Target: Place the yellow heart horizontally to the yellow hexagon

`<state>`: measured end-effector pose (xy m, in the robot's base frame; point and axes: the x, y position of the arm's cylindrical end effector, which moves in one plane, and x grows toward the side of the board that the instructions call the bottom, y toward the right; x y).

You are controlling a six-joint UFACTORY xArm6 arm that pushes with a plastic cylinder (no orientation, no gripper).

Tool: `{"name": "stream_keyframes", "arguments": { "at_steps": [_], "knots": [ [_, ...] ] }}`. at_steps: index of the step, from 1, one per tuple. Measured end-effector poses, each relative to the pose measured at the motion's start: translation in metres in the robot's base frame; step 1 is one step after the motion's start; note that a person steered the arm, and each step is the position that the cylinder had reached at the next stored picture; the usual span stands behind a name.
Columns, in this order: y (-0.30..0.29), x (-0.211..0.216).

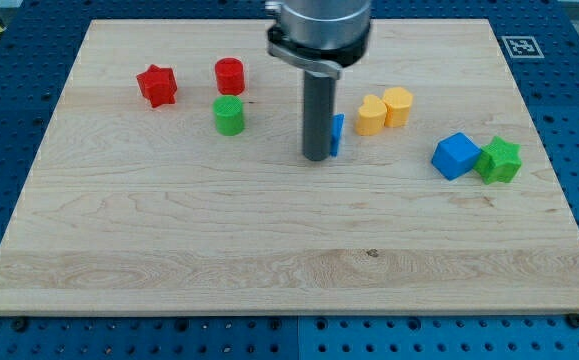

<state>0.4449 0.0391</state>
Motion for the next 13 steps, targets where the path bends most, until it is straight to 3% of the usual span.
{"name": "stream_keyframes", "arguments": {
  "at_steps": [3,6,8,13],
  "knots": [
    [-0.027,-0.052],
    [0.074,-0.024],
    [0.085,-0.031],
    [0.085,-0.123]
  ]
}}
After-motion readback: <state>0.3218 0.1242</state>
